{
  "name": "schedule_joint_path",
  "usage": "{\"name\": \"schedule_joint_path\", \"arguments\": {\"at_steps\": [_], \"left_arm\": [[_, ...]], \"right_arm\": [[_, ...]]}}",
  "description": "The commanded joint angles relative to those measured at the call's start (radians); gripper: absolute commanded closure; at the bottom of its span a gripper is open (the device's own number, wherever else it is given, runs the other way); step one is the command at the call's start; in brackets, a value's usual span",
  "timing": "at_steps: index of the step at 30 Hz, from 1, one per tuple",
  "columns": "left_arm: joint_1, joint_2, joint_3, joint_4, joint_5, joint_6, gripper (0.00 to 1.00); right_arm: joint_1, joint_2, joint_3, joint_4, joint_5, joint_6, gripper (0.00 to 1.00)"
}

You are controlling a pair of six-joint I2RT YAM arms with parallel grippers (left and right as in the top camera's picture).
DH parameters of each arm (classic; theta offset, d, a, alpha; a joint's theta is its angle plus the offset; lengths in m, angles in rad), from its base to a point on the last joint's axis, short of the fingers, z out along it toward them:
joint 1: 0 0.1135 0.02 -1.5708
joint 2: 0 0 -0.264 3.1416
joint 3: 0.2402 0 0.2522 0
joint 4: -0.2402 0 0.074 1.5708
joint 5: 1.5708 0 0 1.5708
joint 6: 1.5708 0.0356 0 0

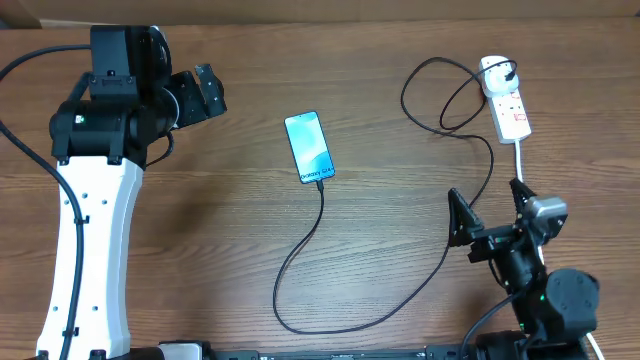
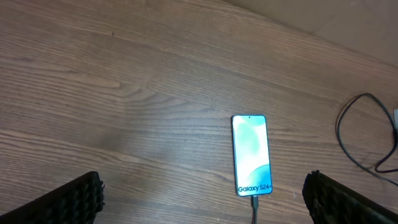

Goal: Plug charger to phone and switch on socket

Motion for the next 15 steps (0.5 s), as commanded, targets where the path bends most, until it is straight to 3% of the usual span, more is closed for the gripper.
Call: {"name": "schedule_joint_path", "arguments": {"at_steps": [1, 8, 15], "left_arm": [[-0.002, 0.003, -0.001, 0.001, -0.011, 0.022, 0.01], [-0.002, 0.003, -0.001, 0.001, -0.011, 0.022, 0.00], [-0.002, 0.003, -0.001, 0.001, -0.011, 0.022, 0.01]], "right_arm": [[0.004, -0.075, -0.122, 0.121, 0.016, -0.031, 0.00], [0.003, -0.176, -0.289, 0.334, 0.028, -0.086, 0.00], [0.003, -0.235, -0.362, 0.357, 0.053, -0.106, 0.00]]}}
